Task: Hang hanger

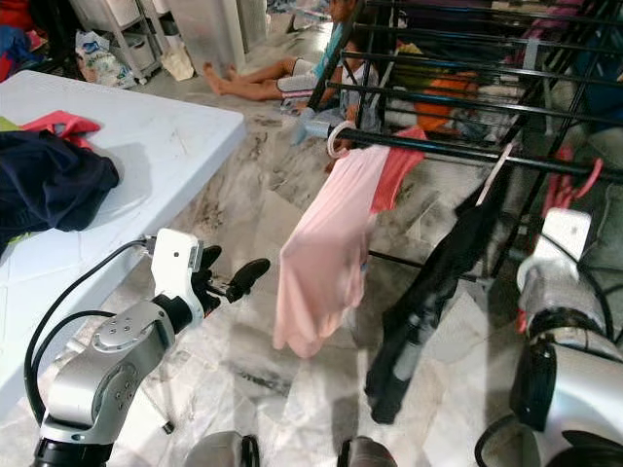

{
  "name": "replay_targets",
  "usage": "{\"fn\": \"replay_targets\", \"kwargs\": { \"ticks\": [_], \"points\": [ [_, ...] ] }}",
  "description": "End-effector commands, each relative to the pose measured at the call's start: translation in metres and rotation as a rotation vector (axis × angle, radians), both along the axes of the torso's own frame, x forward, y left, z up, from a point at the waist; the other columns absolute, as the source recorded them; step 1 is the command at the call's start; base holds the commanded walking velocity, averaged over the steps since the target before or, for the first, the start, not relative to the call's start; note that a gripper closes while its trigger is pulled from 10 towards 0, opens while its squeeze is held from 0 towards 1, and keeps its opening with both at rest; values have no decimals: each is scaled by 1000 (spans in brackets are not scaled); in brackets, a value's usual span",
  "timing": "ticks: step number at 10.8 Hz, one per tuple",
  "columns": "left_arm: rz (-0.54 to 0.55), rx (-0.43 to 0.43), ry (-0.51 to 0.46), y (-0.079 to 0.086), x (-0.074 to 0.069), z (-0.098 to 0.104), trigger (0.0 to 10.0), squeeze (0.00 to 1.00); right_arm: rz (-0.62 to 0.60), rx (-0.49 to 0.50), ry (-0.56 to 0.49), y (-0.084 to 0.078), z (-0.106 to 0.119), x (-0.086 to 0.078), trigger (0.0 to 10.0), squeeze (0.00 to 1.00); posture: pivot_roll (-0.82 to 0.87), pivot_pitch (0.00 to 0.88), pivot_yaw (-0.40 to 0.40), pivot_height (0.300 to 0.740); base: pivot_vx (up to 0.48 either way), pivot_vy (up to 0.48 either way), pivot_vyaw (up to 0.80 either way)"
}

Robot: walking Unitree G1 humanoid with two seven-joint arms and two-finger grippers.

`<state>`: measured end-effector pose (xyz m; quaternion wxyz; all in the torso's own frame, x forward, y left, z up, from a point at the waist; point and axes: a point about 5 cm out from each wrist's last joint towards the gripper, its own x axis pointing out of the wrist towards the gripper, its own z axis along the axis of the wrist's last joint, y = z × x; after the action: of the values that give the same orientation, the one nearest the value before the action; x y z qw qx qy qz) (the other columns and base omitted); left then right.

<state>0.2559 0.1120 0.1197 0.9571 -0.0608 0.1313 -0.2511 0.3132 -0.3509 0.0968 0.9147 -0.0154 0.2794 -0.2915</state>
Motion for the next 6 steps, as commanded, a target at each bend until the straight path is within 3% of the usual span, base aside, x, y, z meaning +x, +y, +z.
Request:
{"fn": "replay_targets", "kwargs": {
  "ticks": [1, 3, 6],
  "points": [
    [-1, 13, -3, 0, -1, 2, 10000, 0, -4, 18, 3, 0, -1, -1, 10000, 1000, 111, 108, 79, 740, 0, 0, 0],
    [-2, 11, -1, -2, 1, 1, 10000, 0, 8, -5, -21, 3, 3, 4, 10000, 1000, 104, 96, 74, 740, 0, 0, 0],
    [5, -1, -19, -5, 7, 1, 10000, 0, 26, -133, -145, 5, 21, 15, 10000, 1000, 70, 68, 71, 740, 0, 0, 0]
  ]
}}
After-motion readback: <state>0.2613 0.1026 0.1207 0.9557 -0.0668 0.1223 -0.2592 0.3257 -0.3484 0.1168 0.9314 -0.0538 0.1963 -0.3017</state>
